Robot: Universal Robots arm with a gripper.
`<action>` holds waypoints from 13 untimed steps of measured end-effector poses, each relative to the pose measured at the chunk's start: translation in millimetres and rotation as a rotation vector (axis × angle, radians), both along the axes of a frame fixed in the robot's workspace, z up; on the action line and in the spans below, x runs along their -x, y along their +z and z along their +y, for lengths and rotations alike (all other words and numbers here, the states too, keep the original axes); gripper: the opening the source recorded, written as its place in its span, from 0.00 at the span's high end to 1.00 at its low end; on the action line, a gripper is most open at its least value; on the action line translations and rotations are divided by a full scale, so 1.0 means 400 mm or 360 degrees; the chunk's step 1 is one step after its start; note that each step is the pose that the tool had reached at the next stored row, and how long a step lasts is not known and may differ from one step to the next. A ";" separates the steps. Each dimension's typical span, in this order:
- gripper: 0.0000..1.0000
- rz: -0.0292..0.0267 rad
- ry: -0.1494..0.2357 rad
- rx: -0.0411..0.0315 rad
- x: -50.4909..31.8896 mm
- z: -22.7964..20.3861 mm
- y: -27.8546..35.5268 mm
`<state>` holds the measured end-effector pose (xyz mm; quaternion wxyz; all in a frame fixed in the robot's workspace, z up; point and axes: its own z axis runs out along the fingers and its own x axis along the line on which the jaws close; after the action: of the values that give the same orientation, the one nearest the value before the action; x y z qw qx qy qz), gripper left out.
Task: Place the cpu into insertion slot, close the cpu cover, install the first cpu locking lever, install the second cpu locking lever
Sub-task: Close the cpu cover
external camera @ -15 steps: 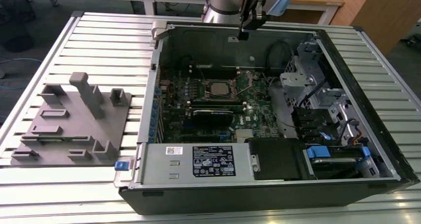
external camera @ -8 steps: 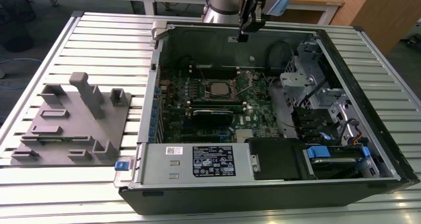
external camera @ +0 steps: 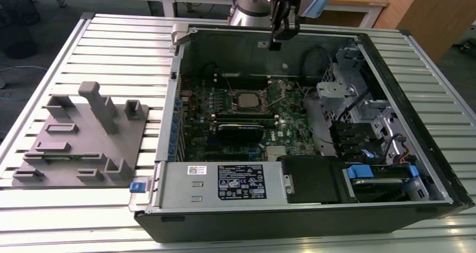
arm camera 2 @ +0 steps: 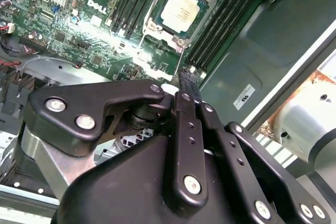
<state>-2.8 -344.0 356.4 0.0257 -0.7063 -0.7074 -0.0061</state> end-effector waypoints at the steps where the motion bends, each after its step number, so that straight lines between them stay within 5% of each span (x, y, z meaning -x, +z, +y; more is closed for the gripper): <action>1: 0.89 -0.00018 0.0000 0.0000 0.000 -0.001 -0.003; 13: 0.89 -0.00063 0.0000 -0.0008 0.000 -0.007 -0.024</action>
<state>-2.8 -346.6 347.0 0.0262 -0.7062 -0.7075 -0.0094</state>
